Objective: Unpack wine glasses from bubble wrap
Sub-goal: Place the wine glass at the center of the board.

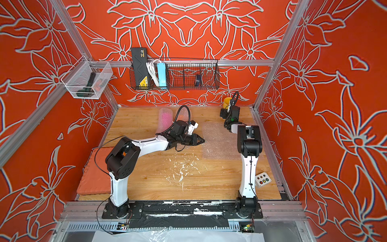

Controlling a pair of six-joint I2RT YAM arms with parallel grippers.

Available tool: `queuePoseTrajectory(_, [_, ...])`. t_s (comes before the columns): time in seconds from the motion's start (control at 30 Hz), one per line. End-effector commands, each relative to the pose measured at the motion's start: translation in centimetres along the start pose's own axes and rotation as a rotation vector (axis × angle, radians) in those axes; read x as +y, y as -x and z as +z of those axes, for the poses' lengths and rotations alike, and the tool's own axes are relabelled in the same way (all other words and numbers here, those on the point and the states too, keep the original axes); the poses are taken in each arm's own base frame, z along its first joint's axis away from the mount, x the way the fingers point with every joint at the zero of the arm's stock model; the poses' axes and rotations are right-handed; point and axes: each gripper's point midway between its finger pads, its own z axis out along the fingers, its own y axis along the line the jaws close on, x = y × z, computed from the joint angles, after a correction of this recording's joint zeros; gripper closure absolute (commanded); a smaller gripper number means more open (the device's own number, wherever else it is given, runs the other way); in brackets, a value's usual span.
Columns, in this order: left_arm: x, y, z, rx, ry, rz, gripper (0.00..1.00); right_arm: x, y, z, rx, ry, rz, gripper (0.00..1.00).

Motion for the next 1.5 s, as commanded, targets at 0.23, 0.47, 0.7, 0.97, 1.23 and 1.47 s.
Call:
queuePoseTrajectory(0.23, [-1.8, 1.0, -1.5, -0.034, -0.03, 0.03, 0.71, -0.2, 2.6, -1.3, -0.034, 0.002, -0.01, 0.07])
queuePoseTrajectory(0.47, [-1.7, 0.9, -1.6, -0.033, -0.024, 0.032, 0.71, 0.0, 2.6, -0.9, -0.038, 0.01, 0.002, 0.09])
queuePoseTrajectory(0.7, [-1.6, 1.0, -1.6, -0.034, -0.023, 0.03, 0.71, 0.0, 2.9, -0.8, -0.042, 0.02, 0.003, 0.16])
queuePoseTrajectory(0.97, [-1.6, 1.0, -1.4, -0.031, -0.023, 0.03, 0.71, 0.0, 3.5, -1.1, -0.043, 0.024, -0.009, 0.2])
queuePoseTrajectory(1.23, [-1.7, 1.2, -1.6, -0.033, -0.023, 0.034, 0.71, -0.1, 3.0, -0.9, -0.031, 0.022, -0.01, 0.17])
queuePoseTrajectory(1.47, [-1.6, 1.4, -1.7, -0.038, -0.018, 0.035, 0.71, -0.1, 3.2, -1.0, -0.031, 0.023, -0.015, 0.13])
